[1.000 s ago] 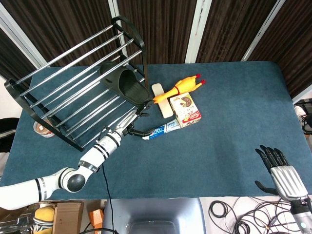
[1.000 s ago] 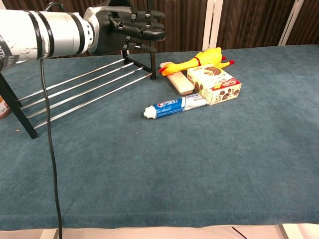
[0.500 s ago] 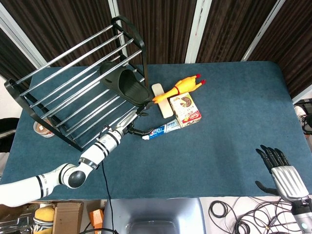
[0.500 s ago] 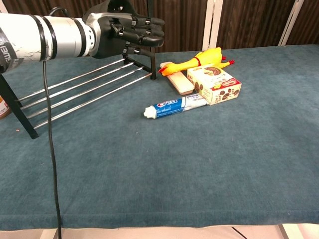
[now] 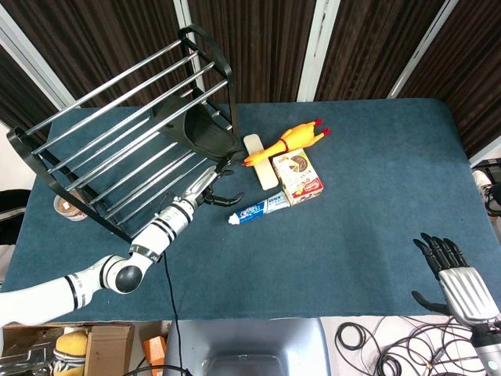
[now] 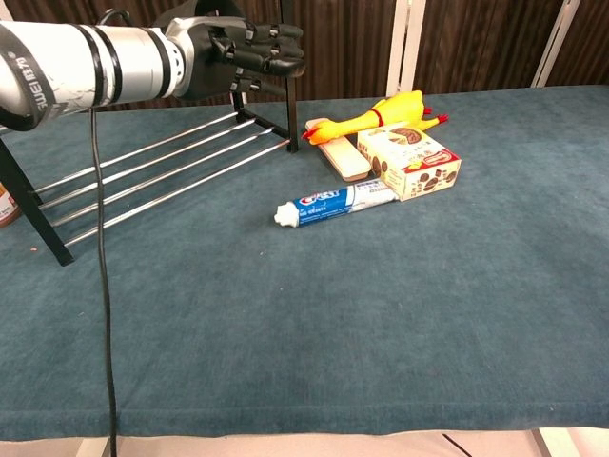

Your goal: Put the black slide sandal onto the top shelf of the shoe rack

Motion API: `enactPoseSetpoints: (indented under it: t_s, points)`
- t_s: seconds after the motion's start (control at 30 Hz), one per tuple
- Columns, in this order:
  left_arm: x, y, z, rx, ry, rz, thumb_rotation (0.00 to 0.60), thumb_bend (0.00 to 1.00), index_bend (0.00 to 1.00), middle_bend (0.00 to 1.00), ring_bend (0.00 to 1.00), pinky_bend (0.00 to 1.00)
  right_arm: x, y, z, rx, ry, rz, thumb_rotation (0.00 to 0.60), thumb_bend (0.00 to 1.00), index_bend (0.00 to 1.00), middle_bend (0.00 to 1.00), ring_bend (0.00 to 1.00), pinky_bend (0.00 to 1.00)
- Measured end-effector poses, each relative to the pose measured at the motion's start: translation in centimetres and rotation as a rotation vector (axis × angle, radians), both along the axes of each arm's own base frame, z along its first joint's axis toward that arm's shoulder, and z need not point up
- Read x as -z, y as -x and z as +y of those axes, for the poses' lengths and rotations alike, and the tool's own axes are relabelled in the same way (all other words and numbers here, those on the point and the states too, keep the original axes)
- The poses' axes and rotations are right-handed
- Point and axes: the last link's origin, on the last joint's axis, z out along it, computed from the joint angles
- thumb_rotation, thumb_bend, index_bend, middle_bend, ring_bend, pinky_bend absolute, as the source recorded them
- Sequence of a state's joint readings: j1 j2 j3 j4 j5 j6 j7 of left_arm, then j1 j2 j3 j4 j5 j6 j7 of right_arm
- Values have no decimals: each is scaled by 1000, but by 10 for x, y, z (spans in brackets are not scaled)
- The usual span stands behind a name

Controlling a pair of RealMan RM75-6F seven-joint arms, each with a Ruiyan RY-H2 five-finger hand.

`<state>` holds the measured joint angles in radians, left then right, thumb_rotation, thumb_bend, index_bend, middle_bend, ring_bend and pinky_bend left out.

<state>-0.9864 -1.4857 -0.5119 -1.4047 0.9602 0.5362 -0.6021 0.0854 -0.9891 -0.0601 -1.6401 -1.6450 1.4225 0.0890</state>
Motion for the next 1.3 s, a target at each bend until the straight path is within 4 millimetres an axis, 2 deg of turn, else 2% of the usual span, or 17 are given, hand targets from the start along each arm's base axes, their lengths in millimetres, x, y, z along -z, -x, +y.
enactPoseSetpoints:
  t_s: [0.3, 0.93, 1.1, 1.23, 1.27, 1.3]
  points:
    - [-5, 9, 15, -50, -35, -12, 600, 373, 0, 0, 0, 116, -1, 0, 0, -1, 3, -1, 600, 161, 0, 12, 0, 0]
    - [-5, 11, 18, -62, -18, -2, 600, 368, 0, 0, 0, 116, -2, 0, 2, -4, 12, -3, 600, 161, 0, 12, 0, 0]
    - [-3, 7, 0, -19, 22, -4, 600, 367, 0, 0, 0, 119, -1, 0, 2, -3, 9, 3, 600, 161, 0, 13, 0, 0]
    - [-5, 7, -29, 44, 68, 5, 597, 355, 0, 0, 0, 121, 0, -1, 2, -6, 6, 8, 600, 161, 0, 13, 0, 0]
    - [-7, 10, -40, 65, 76, 12, 576, 350, 0, 0, 0, 124, 1, -1, 3, -6, 6, 9, 600, 161, 0, 12, 0, 0]
    - [-10, 14, -49, 81, 77, 21, 523, 338, 0, 5, 0, 130, 1, -1, 3, -6, 6, 9, 600, 161, 0, 12, 0, 0]
